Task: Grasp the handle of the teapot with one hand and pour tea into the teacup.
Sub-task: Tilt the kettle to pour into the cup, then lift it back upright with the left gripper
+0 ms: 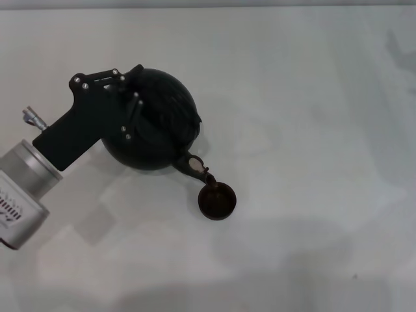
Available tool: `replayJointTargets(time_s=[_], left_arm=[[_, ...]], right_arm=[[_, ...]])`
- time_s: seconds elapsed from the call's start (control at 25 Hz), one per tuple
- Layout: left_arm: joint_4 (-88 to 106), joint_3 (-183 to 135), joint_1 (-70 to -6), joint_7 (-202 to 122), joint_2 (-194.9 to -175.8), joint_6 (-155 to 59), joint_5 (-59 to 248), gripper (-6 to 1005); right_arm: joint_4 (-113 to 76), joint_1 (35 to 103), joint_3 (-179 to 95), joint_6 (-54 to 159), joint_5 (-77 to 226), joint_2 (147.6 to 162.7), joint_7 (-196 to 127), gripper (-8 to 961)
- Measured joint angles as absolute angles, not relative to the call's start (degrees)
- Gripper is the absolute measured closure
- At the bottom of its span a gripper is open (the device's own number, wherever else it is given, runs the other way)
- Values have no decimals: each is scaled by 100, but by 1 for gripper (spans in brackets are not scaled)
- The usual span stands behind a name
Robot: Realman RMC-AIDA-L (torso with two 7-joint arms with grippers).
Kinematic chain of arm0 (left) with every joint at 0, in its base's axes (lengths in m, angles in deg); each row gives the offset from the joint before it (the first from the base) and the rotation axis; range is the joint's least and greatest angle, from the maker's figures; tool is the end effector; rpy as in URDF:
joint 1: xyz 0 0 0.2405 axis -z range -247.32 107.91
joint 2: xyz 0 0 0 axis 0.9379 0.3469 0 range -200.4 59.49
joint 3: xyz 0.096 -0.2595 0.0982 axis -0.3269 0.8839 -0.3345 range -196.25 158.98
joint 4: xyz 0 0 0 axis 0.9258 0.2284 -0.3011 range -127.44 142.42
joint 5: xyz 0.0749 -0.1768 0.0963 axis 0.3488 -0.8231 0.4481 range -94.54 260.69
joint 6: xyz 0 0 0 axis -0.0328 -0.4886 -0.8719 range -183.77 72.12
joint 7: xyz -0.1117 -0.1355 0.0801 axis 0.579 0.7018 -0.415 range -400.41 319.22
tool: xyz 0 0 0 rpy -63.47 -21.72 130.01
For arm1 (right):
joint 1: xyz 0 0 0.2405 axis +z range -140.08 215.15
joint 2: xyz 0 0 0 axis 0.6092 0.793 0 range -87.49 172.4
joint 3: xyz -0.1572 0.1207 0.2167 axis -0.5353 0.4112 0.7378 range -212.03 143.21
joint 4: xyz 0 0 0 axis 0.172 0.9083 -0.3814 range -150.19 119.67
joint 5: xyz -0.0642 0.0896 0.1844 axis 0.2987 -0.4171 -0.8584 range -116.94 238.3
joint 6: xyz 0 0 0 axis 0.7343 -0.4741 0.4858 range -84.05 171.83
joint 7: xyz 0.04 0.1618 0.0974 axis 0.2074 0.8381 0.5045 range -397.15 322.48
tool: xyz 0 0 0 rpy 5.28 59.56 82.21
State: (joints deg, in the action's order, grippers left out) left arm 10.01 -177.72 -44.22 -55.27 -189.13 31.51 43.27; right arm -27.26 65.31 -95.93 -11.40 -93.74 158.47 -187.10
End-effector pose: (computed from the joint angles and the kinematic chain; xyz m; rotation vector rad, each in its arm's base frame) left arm -0.2859 0.3264 -0.0952 -2.0474 0.3822 -0.6391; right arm 0.3772 0.4417 0.0202 -1.5770 0.6806 0.7162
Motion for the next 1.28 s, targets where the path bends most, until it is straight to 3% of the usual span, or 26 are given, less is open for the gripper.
replayJointTargets(time_s=[1.28], left_arm=[[1025, -17832, -4342, -5660, -18938, 3139, 4394, 879]], right_arm=[[-2712, 6531, -9590, -1160, -9401, 15846, -18610, 123]])
